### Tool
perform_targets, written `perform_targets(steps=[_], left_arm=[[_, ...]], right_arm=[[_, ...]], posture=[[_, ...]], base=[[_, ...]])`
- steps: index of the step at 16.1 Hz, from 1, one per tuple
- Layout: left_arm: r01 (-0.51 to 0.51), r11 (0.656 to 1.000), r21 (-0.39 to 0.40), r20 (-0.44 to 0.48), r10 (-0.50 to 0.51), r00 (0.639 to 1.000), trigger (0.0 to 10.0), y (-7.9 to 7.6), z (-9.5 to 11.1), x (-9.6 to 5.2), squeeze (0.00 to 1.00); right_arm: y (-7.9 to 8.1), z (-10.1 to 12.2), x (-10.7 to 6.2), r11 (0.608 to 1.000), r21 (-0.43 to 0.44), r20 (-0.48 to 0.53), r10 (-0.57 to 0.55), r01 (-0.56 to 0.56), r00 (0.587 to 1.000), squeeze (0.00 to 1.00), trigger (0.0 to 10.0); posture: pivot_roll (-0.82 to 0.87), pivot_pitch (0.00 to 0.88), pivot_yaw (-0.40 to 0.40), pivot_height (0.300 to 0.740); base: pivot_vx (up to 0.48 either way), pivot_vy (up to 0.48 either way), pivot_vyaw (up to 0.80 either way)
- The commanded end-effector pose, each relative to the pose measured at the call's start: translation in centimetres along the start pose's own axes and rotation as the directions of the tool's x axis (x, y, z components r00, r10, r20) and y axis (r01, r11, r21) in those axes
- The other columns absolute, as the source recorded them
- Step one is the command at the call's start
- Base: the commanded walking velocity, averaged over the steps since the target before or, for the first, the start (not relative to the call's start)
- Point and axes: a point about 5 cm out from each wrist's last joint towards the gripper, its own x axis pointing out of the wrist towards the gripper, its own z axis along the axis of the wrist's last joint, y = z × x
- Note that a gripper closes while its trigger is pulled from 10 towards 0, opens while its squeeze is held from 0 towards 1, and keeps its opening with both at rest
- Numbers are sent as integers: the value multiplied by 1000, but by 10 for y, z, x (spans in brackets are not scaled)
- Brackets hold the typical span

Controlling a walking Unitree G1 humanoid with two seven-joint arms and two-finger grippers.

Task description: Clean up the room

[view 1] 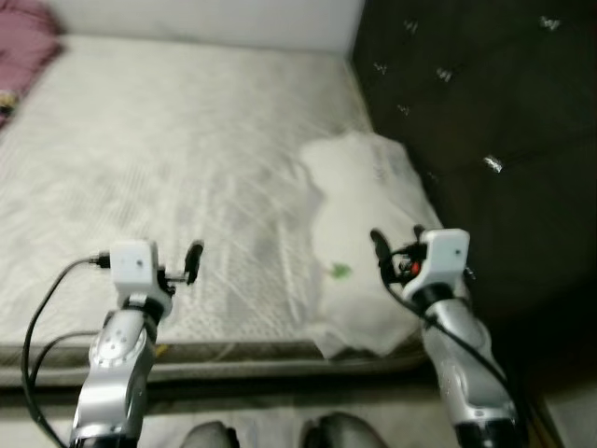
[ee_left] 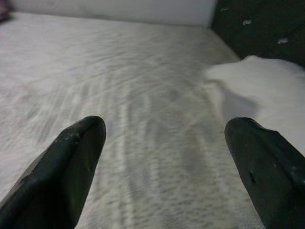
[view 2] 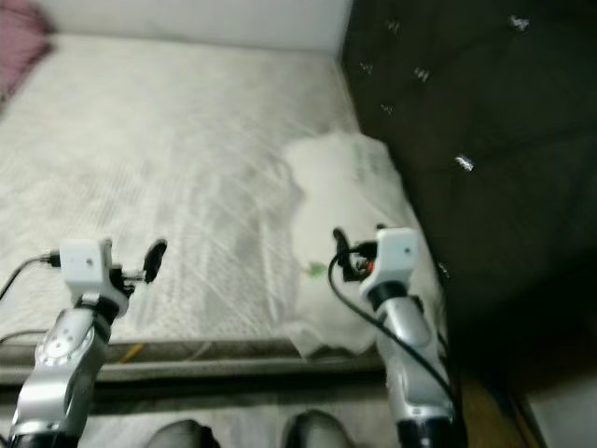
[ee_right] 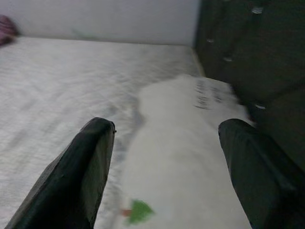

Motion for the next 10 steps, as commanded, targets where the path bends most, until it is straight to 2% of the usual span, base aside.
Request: perform_targets(steps=[1, 10], left_arm=[[-3, 1000, 11, -17, 3, 1000, 10000, 1, -4, -3, 0], [14, 1000, 15, 0, -14, 1000, 10000, 0, -2, 1, 0]], right_arm=[[0, 0, 2, 1000, 5, -4, -1, 1, 1000, 0, 10000], [3, 0, 4, 1000, 2, 0, 19, -19, 1000, 0, 10000]], posture=[[10, 83, -41, 740], [7, 78, -37, 740]], base=[[0, 480, 0], [0, 480, 0]])
